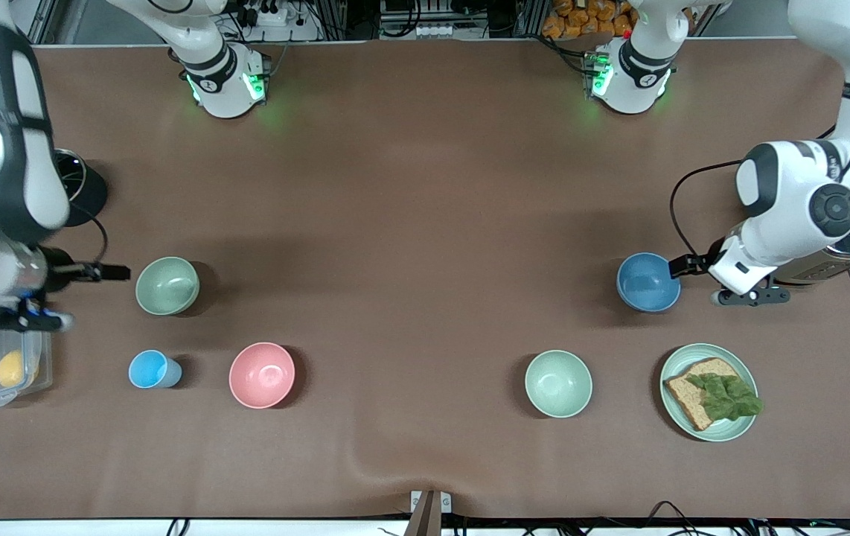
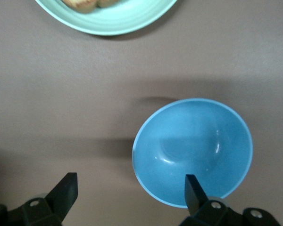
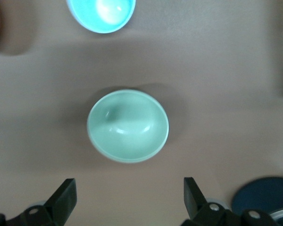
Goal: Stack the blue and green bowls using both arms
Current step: 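Reach the right gripper to the green bowl while the left gripper reaches the blue bowl, then grip the green bowl with the right gripper while the left gripper grips the blue bowl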
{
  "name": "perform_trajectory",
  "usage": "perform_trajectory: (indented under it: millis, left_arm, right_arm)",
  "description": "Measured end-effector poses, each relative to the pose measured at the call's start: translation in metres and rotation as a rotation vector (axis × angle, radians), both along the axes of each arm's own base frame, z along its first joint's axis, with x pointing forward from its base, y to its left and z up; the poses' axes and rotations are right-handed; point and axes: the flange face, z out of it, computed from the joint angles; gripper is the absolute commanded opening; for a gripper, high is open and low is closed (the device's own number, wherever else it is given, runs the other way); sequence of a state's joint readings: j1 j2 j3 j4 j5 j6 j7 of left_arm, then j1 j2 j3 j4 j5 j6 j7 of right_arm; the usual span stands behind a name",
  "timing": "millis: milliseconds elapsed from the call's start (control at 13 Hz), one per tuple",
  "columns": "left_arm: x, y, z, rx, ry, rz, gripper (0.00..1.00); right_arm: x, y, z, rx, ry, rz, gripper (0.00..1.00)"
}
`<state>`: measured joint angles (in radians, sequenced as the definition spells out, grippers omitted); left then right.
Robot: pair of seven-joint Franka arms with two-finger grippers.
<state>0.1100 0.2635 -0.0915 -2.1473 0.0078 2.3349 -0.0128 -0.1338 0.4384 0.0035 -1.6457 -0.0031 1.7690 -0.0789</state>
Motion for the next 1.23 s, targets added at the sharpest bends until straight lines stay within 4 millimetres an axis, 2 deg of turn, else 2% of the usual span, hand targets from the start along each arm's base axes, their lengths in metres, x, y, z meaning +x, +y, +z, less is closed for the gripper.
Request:
perform_trajectory:
  millis: [77, 231, 538, 615, 692, 846, 1000, 1077, 1154, 1231]
  left_arm:
    - [-0.001, 0.000, -0.007, -0.001, 0.007, 0.001, 0.97]
    - [-0.001, 0.000, -0.019, -0.003, 0.019, 0.001, 0.86]
    - [-0.002, 0.004, -0.041, -0.008, 0.030, 0.010, 0.74]
    - [-0.002, 0.004, -0.046, -0.009, 0.033, 0.011, 0.67]
    - [-0.002, 0.004, -0.049, -0.010, 0.037, 0.012, 0.59]
    - [-0.003, 0.004, -0.054, -0.011, 0.044, 0.012, 0.33]
    - [-0.003, 0.004, -0.057, -0.011, 0.048, 0.020, 0.08]
    - [-0.003, 0.004, -0.057, -0.012, 0.048, 0.032, 0.00]
    - [-0.002, 0.003, -0.057, -0.012, 0.046, 0.045, 0.00]
    - [-0.001, 0.002, -0.056, -0.012, 0.044, 0.054, 0.00]
  right_arm:
    - [0.004, -0.006, -0.029, 0.009, 0.011, 0.014, 1.00]
    - [0.007, -0.014, -0.079, 0.023, 0.024, 0.037, 1.00]
    - [0.009, -0.029, -0.142, 0.039, 0.016, 0.063, 1.00]
    - [0.006, -0.034, -0.153, 0.044, 0.027, 0.061, 1.00]
    - [0.003, -0.038, -0.161, 0.053, 0.042, 0.057, 1.00]
    - [-0.005, -0.036, -0.168, 0.087, 0.096, 0.041, 1.00]
    - [-0.011, -0.030, -0.167, 0.116, 0.148, 0.037, 1.00]
    - [-0.012, -0.028, -0.165, 0.124, 0.162, 0.038, 1.00]
    - [-0.012, -0.027, -0.163, 0.128, 0.169, 0.039, 0.99]
    - [-0.012, -0.027, -0.163, 0.132, 0.170, 0.045, 0.72]
